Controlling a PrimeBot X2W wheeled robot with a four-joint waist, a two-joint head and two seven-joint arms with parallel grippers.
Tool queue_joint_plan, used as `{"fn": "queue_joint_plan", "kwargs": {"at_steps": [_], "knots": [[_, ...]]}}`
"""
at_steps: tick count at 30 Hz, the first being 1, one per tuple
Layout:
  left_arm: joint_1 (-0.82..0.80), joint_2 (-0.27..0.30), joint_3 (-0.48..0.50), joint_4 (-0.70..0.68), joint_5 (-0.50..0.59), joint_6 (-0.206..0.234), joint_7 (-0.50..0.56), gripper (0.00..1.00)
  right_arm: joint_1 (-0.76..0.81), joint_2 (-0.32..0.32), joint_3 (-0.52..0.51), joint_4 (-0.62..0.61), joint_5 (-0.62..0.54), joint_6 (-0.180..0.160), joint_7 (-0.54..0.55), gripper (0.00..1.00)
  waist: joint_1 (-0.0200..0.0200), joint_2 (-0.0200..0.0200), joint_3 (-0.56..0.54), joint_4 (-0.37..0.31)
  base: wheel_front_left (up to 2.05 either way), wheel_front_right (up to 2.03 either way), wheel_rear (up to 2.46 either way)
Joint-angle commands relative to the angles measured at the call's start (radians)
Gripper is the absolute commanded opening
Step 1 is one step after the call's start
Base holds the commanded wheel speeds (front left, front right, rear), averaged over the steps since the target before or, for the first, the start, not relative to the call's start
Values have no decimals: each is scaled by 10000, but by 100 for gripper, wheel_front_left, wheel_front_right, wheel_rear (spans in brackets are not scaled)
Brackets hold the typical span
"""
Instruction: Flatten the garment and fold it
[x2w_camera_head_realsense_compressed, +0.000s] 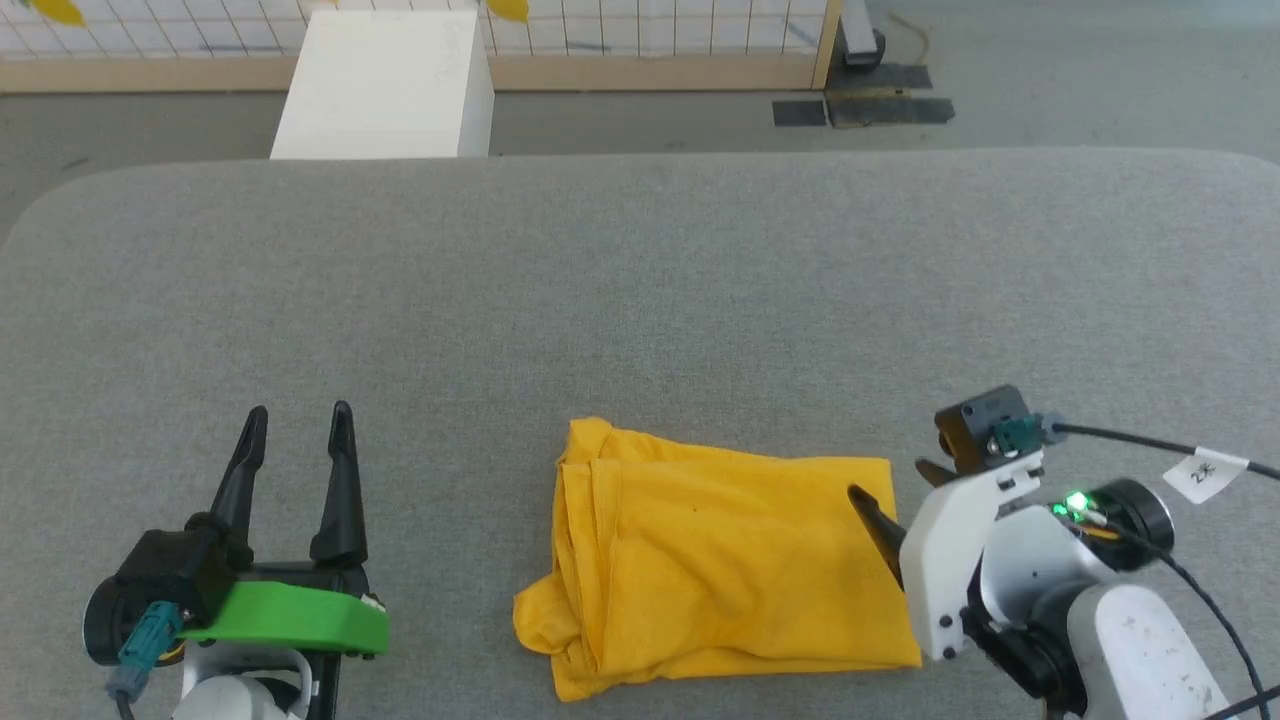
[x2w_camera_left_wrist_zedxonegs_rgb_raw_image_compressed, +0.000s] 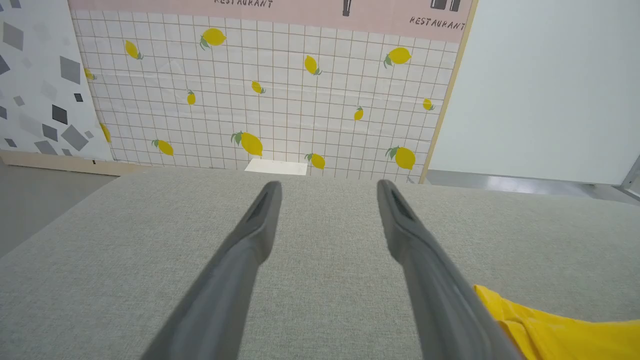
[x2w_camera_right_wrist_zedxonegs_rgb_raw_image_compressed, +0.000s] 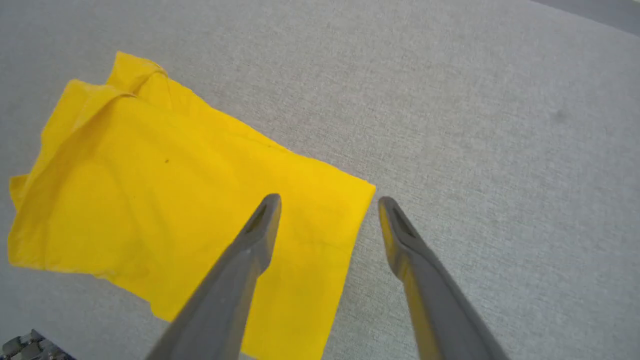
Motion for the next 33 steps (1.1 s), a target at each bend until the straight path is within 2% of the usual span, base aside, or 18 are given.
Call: {"fn": "queue_joint_plan", "kwargs": {"at_steps": [1,6,18,19,20,24,29,33], "knots": [[-29,-18,-6,-20,45,-15,-38,100,147,106,-80,44,-174,-15,114,100,0,0,202,99,0,0,0],[-85,-33,-32,57,30,-48,-38,100,492,308,-315,587,-472,-15,520,100,0,0,392,287,0,0,0],[-303,-43,-219,241,-100,-121,-38,100,546,609,-490,2232,-785,-15,556,100,0,0,579,720,0,0,0],[-317,-44,-227,256,-106,-125,-38,100,535,619,-497,2322,-743,-15,602,42,0,0,573,752,0,0,0],[-328,-45,-234,270,-111,-128,-38,100,521,624,-489,2365,-694,-15,616,2,0,0,560,777,0,0,0],[-352,-34,-286,352,-140,-139,-38,100,335,403,-201,2258,-442,-15,574,0,0,0,461,865,0,0,0],[-467,1,-520,419,-203,-154,-38,100,-321,-1024,1364,1131,567,-15,667,0,0,0,357,860,0,0,0],[-531,8,-554,373,-223,-158,-38,100,-804,-2510,2266,369,1213,-15,1210,0,0,0,446,246,0,0,0]]}}
